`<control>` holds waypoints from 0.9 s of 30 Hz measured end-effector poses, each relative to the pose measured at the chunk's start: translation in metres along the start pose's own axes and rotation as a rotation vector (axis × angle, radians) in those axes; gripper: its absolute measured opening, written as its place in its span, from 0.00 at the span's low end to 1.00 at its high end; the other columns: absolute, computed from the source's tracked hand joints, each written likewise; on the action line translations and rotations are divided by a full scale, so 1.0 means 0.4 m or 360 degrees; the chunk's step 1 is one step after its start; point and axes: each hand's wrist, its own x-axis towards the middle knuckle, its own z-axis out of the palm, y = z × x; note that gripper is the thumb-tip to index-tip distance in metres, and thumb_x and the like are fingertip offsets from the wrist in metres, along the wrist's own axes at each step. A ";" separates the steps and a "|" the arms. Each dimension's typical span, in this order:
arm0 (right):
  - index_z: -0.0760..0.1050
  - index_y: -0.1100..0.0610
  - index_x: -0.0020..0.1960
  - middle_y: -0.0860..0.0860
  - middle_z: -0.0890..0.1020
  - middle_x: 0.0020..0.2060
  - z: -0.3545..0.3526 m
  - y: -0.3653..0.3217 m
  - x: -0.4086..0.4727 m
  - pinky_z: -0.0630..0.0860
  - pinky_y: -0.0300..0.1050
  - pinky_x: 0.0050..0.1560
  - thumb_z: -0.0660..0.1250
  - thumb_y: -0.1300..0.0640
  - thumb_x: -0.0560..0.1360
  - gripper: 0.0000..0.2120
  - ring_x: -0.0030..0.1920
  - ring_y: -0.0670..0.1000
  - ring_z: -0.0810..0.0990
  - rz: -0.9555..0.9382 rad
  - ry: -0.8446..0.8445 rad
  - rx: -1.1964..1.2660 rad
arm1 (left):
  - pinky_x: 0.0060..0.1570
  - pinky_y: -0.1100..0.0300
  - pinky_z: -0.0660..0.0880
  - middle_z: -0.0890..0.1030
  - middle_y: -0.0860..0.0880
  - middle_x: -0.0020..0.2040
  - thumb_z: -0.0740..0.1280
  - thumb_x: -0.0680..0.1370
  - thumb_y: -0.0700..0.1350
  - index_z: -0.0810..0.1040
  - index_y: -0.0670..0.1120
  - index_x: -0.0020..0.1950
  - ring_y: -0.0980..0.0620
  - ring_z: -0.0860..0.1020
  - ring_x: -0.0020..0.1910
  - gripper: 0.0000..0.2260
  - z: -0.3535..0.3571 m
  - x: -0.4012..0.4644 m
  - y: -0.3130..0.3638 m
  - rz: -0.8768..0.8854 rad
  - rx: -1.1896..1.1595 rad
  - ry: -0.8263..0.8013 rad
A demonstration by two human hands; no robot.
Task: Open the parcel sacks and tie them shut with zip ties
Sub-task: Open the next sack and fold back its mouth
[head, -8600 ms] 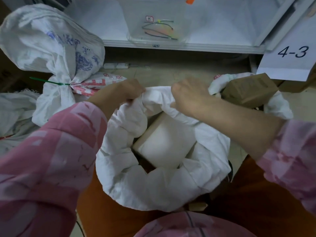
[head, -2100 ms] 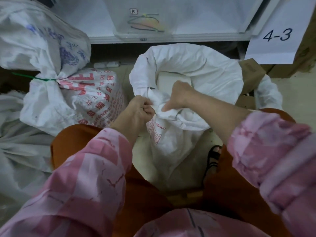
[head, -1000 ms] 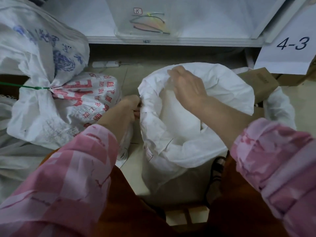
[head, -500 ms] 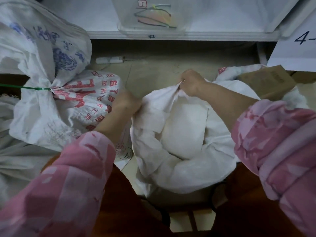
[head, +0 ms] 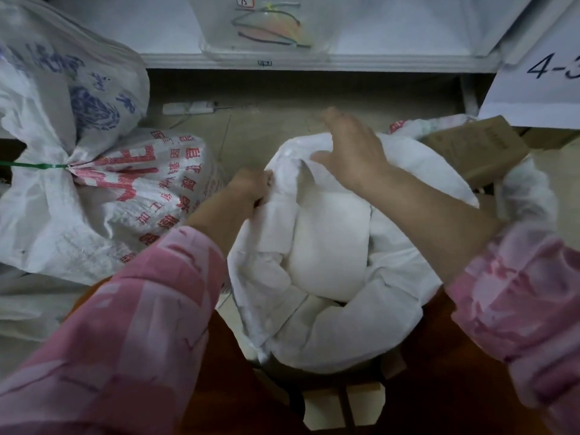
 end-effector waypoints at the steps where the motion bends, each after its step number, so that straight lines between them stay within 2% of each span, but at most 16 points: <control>1: 0.67 0.57 0.66 0.55 0.72 0.63 0.010 0.015 -0.017 0.73 0.51 0.55 0.70 0.54 0.74 0.24 0.60 0.57 0.74 -0.0054 0.0024 -0.0196 | 0.21 0.66 0.65 0.72 0.46 0.31 0.62 0.80 0.45 0.70 0.43 0.32 0.51 0.69 0.28 0.16 -0.009 0.013 -0.007 -0.0048 -0.0038 -0.0017; 4: 0.66 0.58 0.69 0.56 0.70 0.67 0.052 0.064 -0.031 0.73 0.52 0.54 0.68 0.61 0.76 0.23 0.62 0.58 0.73 -0.0106 -0.0030 -0.0529 | 0.30 0.61 0.71 0.76 0.45 0.36 0.64 0.78 0.43 0.74 0.43 0.34 0.49 0.73 0.31 0.13 -0.025 0.037 -0.021 -0.0174 -0.0193 -0.0222; 7: 0.70 0.60 0.64 0.56 0.74 0.62 0.069 0.066 -0.016 0.70 0.48 0.48 0.64 0.64 0.76 0.16 0.60 0.58 0.74 -0.0074 -0.0028 -0.0536 | 0.25 0.63 0.74 0.78 0.44 0.33 0.60 0.79 0.39 0.74 0.41 0.36 0.49 0.77 0.30 0.12 -0.026 0.030 -0.025 -0.0224 -0.0290 -0.0357; 10: 0.75 0.61 0.55 0.58 0.78 0.54 0.071 0.054 0.007 0.67 0.47 0.46 0.60 0.60 0.77 0.10 0.56 0.60 0.76 0.0086 -0.0164 -0.0360 | 0.25 0.63 0.75 0.78 0.44 0.30 0.58 0.79 0.36 0.73 0.40 0.36 0.50 0.78 0.26 0.13 -0.029 0.035 -0.027 -0.0282 -0.0377 -0.0428; 12: 0.75 0.59 0.49 0.58 0.80 0.52 0.075 0.062 0.030 0.66 0.45 0.43 0.60 0.58 0.77 0.07 0.52 0.60 0.77 0.0223 -0.0256 -0.0120 | 0.29 0.64 0.74 0.76 0.44 0.35 0.58 0.80 0.39 0.73 0.41 0.37 0.50 0.76 0.31 0.12 -0.034 0.036 -0.006 -0.0195 0.0001 -0.0237; 14: 0.74 0.58 0.46 0.57 0.79 0.48 0.077 0.072 0.059 0.66 0.43 0.41 0.60 0.57 0.78 0.06 0.47 0.58 0.77 0.0338 -0.0314 0.0090 | 0.41 0.60 0.75 0.78 0.41 0.45 0.58 0.81 0.43 0.76 0.39 0.48 0.45 0.78 0.44 0.10 -0.039 0.027 0.030 0.0166 0.0773 0.0274; 15: 0.74 0.59 0.47 0.56 0.78 0.46 0.076 0.072 0.072 0.67 0.43 0.41 0.59 0.58 0.78 0.06 0.46 0.57 0.76 0.0361 -0.0348 0.0162 | 0.45 0.55 0.74 0.78 0.41 0.49 0.58 0.81 0.46 0.75 0.41 0.55 0.43 0.78 0.49 0.11 -0.035 0.003 0.057 0.0419 0.0988 0.0491; 16: 0.74 0.60 0.50 0.56 0.76 0.45 0.071 0.070 0.084 0.68 0.43 0.41 0.59 0.58 0.78 0.07 0.45 0.57 0.75 0.0375 -0.0386 0.0234 | 0.46 0.53 0.73 0.78 0.43 0.51 0.58 0.81 0.49 0.75 0.43 0.58 0.43 0.78 0.52 0.12 -0.023 -0.013 0.080 0.0647 0.1032 0.0527; 17: 0.74 0.61 0.52 0.55 0.75 0.44 0.064 0.063 0.093 0.69 0.44 0.40 0.59 0.58 0.79 0.08 0.44 0.56 0.75 0.0381 -0.0426 0.0324 | 0.47 0.53 0.73 0.77 0.45 0.52 0.59 0.81 0.51 0.74 0.46 0.60 0.45 0.77 0.53 0.13 -0.007 -0.034 0.100 0.0803 0.0995 0.0422; 19: 0.75 0.62 0.53 0.55 0.75 0.41 0.047 0.055 0.101 0.69 0.42 0.36 0.61 0.57 0.78 0.09 0.41 0.54 0.74 0.0379 -0.0503 0.0490 | 0.53 0.53 0.73 0.76 0.48 0.55 0.61 0.79 0.54 0.74 0.48 0.62 0.47 0.76 0.54 0.15 0.025 -0.044 0.115 0.0922 0.1046 0.0136; 21: 0.75 0.62 0.54 0.53 0.73 0.37 0.026 0.052 0.093 0.67 0.40 0.31 0.63 0.57 0.78 0.10 0.37 0.51 0.72 0.0390 -0.0570 0.0531 | 0.56 0.51 0.73 0.77 0.46 0.57 0.62 0.79 0.52 0.74 0.46 0.62 0.44 0.76 0.55 0.15 0.035 -0.019 0.112 0.0917 0.1191 -0.0046; 23: 0.73 0.65 0.59 0.52 0.72 0.37 0.003 0.055 0.075 0.66 0.40 0.30 0.64 0.58 0.77 0.14 0.36 0.50 0.72 0.0413 -0.0589 0.0606 | 0.57 0.52 0.72 0.77 0.43 0.57 0.60 0.81 0.50 0.75 0.43 0.60 0.43 0.75 0.55 0.14 0.025 0.006 0.115 0.0852 0.1171 -0.0115; 25: 0.68 0.62 0.66 0.54 0.75 0.44 -0.024 0.047 0.051 0.70 0.40 0.35 0.66 0.59 0.76 0.20 0.41 0.52 0.75 0.0374 -0.0499 0.0671 | 0.58 0.51 0.71 0.77 0.40 0.57 0.57 0.82 0.49 0.76 0.40 0.57 0.42 0.75 0.55 0.15 0.013 0.025 0.116 0.0768 0.1084 -0.0098; 27: 0.64 0.57 0.69 0.55 0.76 0.54 -0.058 0.032 0.020 0.72 0.44 0.45 0.67 0.56 0.75 0.25 0.51 0.55 0.76 0.0246 -0.0331 0.0341 | 0.59 0.49 0.71 0.77 0.39 0.57 0.56 0.83 0.48 0.76 0.38 0.58 0.41 0.76 0.56 0.16 0.001 0.043 0.112 0.0681 0.1083 -0.0036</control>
